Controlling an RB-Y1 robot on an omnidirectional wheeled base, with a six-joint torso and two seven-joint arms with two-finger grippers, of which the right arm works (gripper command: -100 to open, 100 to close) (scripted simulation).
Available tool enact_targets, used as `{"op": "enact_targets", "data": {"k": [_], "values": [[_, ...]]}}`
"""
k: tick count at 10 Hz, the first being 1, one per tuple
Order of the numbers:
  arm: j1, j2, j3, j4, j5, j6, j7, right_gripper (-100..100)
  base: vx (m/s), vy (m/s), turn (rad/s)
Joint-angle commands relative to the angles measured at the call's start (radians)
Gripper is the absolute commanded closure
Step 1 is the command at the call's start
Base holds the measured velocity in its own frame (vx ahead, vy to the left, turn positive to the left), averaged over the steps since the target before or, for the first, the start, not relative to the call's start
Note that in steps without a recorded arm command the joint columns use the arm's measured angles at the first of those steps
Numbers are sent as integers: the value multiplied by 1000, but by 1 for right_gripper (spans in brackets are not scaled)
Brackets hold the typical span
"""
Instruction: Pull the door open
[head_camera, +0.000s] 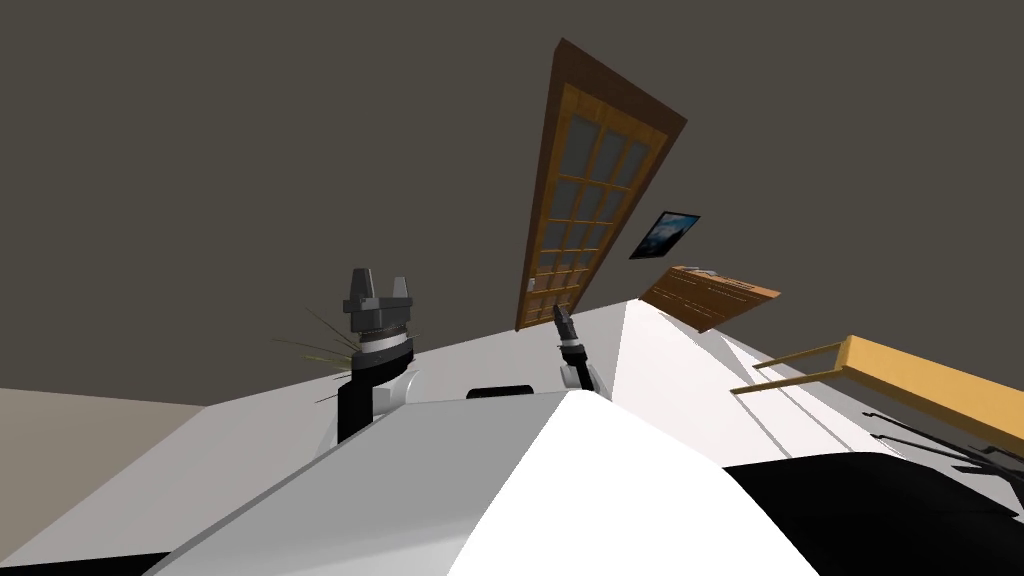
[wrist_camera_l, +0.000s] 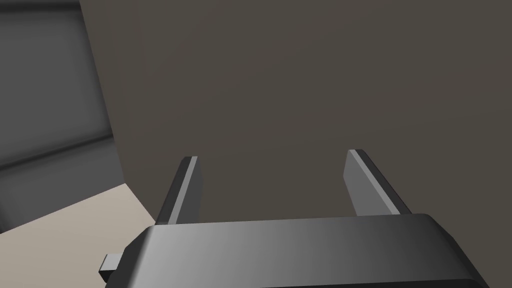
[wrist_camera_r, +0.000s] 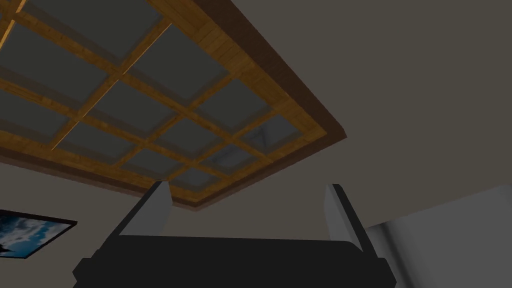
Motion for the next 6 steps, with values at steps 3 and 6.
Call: {"op": "enact_targets", "data": {"k": [3, 6], "values": [[-29, -10, -18, 96, 31, -25, 61, -100, 96, -12, 24], [-53, -16, -33, 173, 58, -48, 111, -100, 101, -33, 26]]}}
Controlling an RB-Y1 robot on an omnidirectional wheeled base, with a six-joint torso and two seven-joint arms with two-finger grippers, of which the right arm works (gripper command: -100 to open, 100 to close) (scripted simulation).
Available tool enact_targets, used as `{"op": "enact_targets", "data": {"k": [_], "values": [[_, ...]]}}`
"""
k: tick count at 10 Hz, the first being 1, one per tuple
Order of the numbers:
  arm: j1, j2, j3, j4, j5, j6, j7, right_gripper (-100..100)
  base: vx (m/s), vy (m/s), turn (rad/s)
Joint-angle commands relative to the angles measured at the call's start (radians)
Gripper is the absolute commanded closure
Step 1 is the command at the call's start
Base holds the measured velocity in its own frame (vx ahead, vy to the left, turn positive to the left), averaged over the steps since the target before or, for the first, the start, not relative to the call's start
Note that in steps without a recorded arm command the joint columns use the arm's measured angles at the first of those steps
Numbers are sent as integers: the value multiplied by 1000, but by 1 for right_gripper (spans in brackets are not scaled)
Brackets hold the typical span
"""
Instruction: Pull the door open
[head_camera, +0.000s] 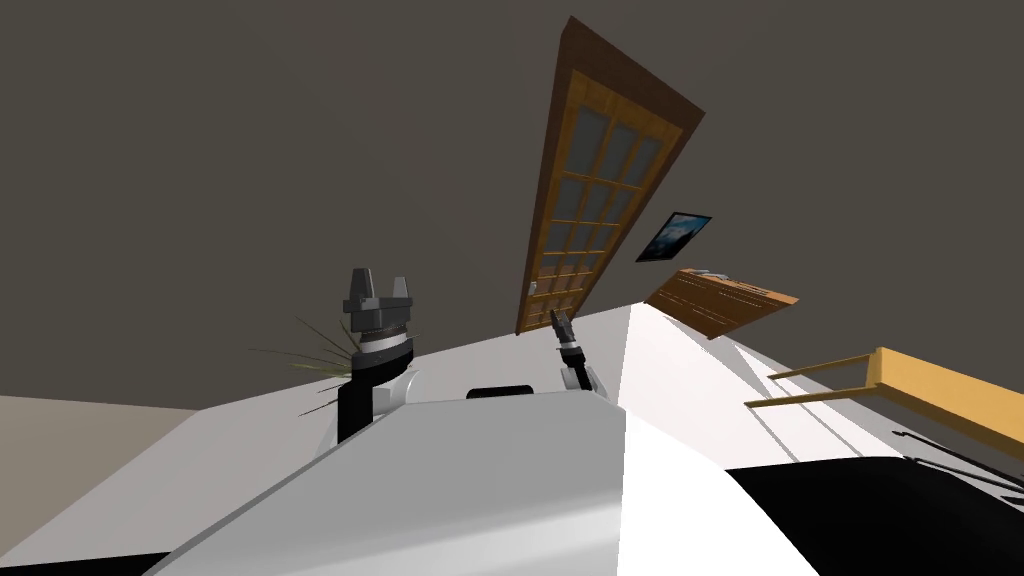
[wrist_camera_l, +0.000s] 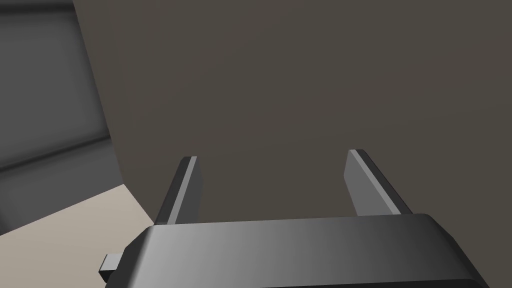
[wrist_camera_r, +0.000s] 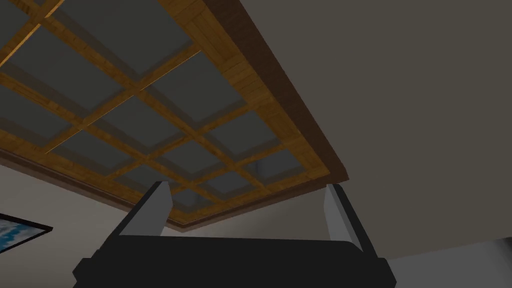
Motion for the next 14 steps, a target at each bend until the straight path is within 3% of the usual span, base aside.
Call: {"op": "enact_targets", "data": {"k": [1, 2, 14], "values": [[-15, -6, -9, 50, 13, -15, 28, -100, 87, -30, 24], [-15, -6, -9, 51, 13, -15, 28, -100, 59, -17, 5], [-107, -30, -65, 364, 114, -101, 220, -100, 93, -25, 22]]}}
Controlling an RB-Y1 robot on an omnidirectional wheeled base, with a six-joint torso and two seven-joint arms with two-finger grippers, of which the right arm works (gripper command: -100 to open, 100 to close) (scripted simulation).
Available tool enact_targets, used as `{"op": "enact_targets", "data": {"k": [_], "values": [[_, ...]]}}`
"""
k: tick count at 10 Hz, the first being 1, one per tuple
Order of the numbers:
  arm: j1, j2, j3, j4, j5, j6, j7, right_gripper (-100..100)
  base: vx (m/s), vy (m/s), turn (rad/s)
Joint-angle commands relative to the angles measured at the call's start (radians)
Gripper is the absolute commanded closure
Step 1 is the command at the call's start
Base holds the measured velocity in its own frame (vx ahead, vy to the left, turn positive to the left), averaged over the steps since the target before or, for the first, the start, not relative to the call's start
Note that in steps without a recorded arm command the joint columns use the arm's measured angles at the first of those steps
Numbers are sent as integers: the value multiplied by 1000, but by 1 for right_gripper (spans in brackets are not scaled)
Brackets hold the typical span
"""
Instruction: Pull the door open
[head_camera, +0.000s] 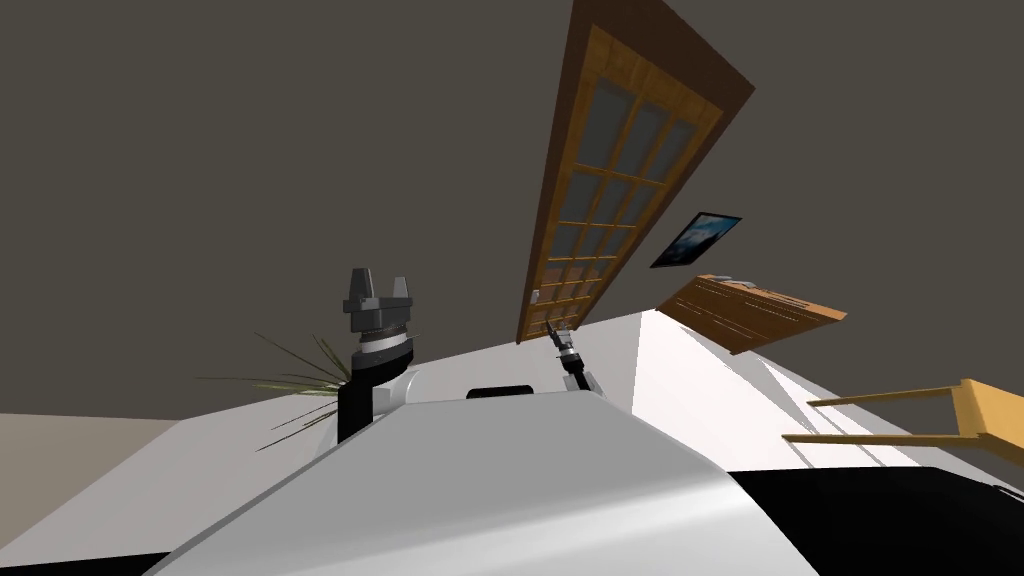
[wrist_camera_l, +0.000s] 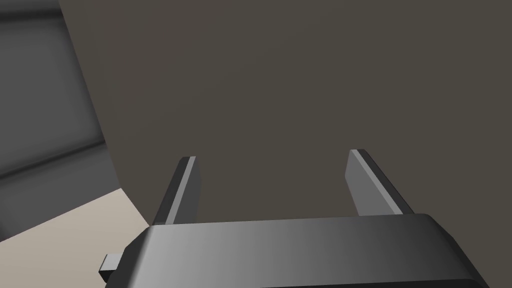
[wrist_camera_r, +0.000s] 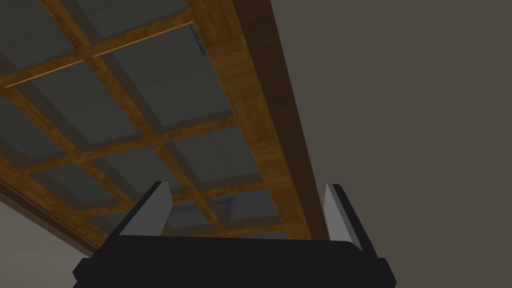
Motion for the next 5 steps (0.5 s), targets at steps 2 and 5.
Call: {"op": "enact_targets", "data": {"k": [2, 5], "values": [[-20, -6, -12, 65, 20, -18, 40, -100, 96, -27, 23], [-46, -12, -28, 155, 49, -43, 96, -100, 114, -26, 29]]}}
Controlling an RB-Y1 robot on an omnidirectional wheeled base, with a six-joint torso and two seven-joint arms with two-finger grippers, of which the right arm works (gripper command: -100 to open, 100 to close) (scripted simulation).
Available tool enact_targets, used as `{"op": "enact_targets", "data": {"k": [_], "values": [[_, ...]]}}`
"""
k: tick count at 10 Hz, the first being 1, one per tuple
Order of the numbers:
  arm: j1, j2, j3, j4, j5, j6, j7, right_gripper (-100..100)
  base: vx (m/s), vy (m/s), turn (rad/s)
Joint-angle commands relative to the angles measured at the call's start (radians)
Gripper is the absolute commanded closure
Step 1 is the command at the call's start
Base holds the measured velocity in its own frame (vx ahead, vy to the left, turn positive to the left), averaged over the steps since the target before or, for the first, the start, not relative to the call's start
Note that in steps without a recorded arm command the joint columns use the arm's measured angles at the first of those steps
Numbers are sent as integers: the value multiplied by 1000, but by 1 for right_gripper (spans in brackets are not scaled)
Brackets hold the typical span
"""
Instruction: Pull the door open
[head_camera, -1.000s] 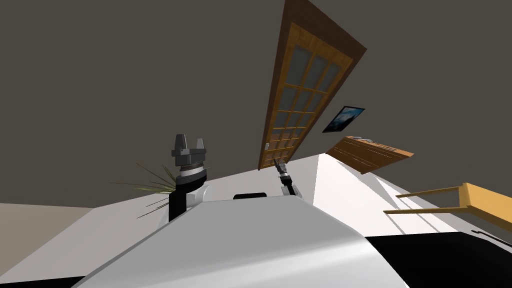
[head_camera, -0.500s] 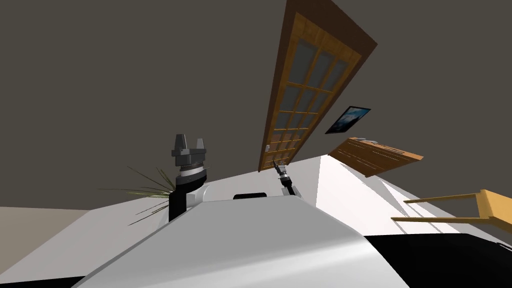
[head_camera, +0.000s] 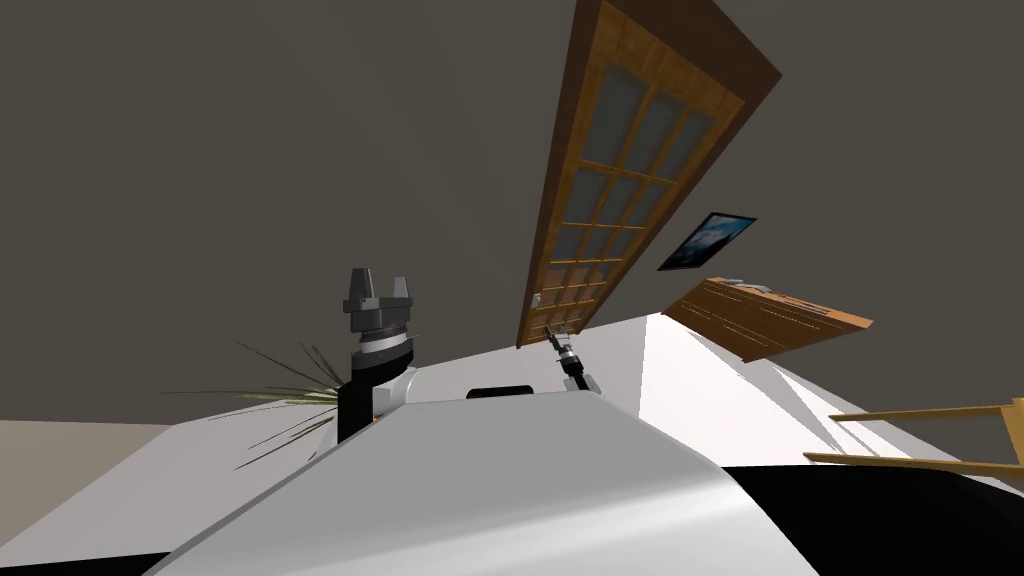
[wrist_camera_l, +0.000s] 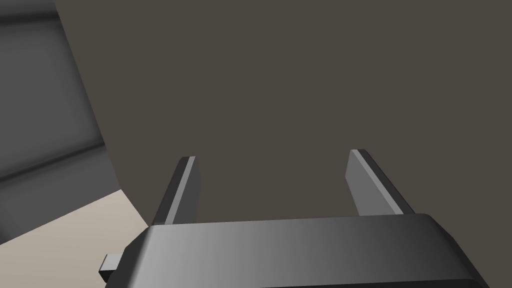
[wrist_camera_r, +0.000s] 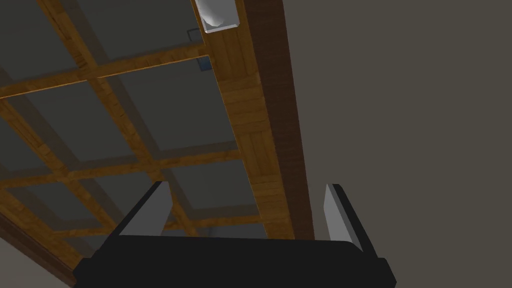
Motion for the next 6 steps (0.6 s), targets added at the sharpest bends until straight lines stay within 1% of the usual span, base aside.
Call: {"op": "enact_targets", "data": {"k": [1, 2, 4, 6], "values": [[-5, -4, -6, 29, 13, -7, 22, -100, 113, -19, 21], [-17, -7, -13, 68, 25, -18, 46, -100, 121, -39, 21], [-28, -9, -20, 107, 38, -29, 70, -100, 145, -39, 23], [-39, -12, -26, 143, 49, -39, 92, -100, 93, -23, 15]]}}
